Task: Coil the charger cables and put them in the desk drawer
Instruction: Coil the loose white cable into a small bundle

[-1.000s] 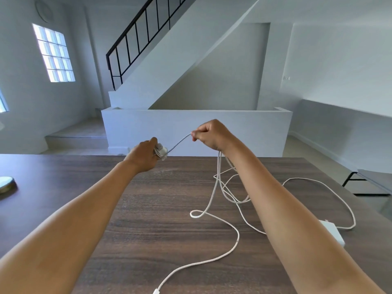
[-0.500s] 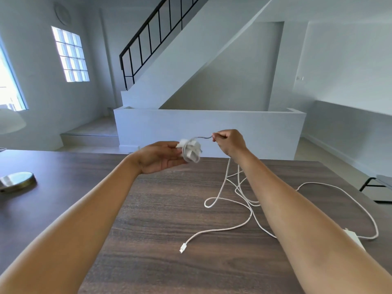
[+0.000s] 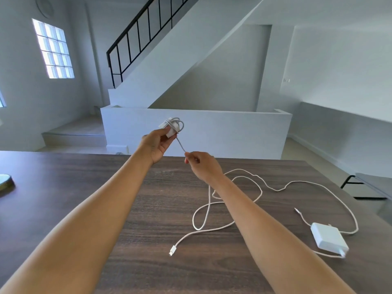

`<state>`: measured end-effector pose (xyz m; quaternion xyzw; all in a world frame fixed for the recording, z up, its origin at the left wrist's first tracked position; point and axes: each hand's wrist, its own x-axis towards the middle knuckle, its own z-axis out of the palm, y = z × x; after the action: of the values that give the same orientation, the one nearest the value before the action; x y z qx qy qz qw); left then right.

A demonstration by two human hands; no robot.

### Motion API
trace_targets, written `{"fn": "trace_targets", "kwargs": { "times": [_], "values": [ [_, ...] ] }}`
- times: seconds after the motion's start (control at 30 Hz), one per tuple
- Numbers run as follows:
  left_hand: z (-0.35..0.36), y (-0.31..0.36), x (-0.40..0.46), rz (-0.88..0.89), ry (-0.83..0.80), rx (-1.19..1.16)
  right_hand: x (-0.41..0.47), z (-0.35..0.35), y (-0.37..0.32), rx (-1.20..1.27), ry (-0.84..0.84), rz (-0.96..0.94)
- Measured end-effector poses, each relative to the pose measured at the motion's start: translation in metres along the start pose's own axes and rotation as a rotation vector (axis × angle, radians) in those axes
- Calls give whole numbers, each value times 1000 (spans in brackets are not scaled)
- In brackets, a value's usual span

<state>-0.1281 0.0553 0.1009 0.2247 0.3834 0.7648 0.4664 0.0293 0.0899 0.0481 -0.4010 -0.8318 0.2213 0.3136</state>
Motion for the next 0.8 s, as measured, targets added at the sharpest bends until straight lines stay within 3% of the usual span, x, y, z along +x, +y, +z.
{"fn": "trace_targets", "kwargs": {
  "times": [0.1, 0.2, 0.27, 0.43, 0.67, 0.8],
  "values": [
    [4, -9, 9, 72, 178, 213, -5, -5, -5, -87, -81, -37],
    [-1, -18, 19, 248, 255, 752, -10, -14, -11, -108, -154, -68],
    [-2, -22, 18, 376, 262, 1017, -11, -24, -15, -117, -188, -81],
    [-29, -19, 27, 534, 174, 1312, -12, -58, -21, -90, -235, -59],
    [-53, -21, 24, 448, -48, 1412, 5, -75, -15, 5, -39, -32],
    [-50, -17, 10, 126, -371, 1387, 17, -73, -10, 75, 109, -19]
  ]
}}
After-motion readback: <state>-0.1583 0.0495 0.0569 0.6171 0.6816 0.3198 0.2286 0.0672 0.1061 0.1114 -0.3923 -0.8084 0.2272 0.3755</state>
